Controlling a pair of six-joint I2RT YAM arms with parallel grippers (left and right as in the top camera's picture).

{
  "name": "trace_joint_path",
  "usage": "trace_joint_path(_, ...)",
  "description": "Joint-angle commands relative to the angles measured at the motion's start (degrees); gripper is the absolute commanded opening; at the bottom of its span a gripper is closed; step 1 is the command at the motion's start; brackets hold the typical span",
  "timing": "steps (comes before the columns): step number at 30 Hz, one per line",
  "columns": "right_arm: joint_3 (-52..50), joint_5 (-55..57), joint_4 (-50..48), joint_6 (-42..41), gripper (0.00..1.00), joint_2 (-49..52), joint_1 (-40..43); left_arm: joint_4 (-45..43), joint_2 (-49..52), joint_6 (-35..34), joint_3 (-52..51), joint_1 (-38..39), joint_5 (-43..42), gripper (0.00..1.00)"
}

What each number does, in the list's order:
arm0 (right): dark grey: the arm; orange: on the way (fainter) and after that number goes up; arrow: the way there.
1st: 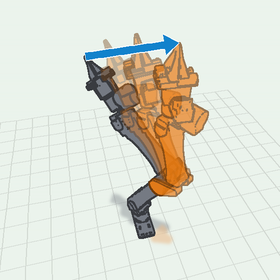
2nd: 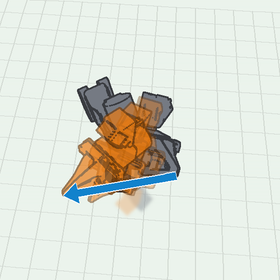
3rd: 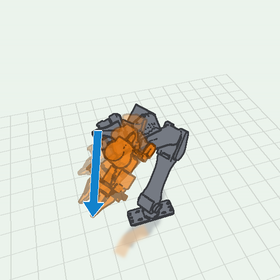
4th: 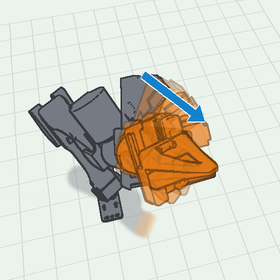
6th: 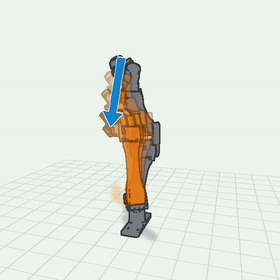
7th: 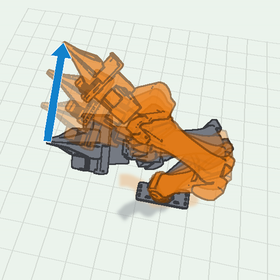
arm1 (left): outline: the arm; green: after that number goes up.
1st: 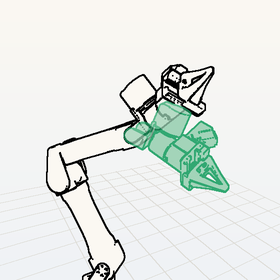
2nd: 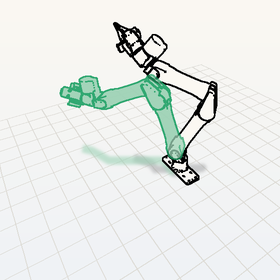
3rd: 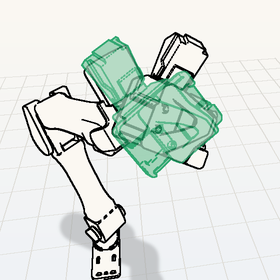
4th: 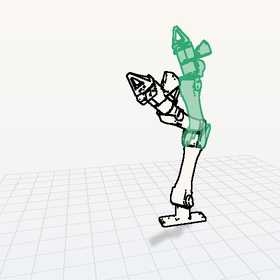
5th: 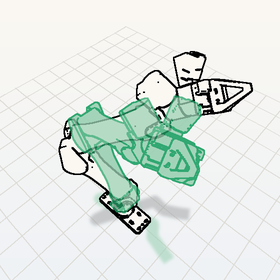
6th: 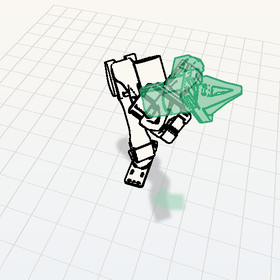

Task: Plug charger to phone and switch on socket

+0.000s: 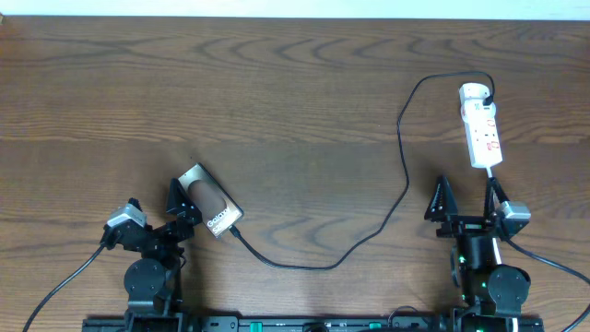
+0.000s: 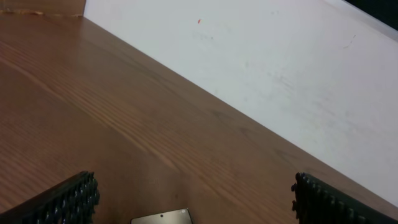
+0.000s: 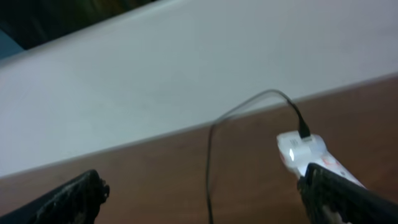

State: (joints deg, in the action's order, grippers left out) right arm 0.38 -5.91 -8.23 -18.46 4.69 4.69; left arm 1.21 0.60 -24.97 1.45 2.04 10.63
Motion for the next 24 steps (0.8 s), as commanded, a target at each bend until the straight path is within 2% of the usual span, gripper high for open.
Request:
trace_joint_path(1, -0.07, 1.36, 5.64, 0.09, 0.99, -2.03, -0.35, 2.14, -0.33, 1.18, -1.18, 0.24, 0.55, 0.98)
trace_joint_path(4, -0.07, 2.45, 12.63, 0.09, 0.99, -3.41, -0.39, 2.14, -0.33, 1.18, -1.18, 0.24, 0.55, 0.98)
trace_joint_path(24, -0.07, 2.58, 12.35, 1.79, 0.99, -3.67, -0.66, 2.14, -0.33, 1.18, -1.18, 0.24, 0.55, 0.98)
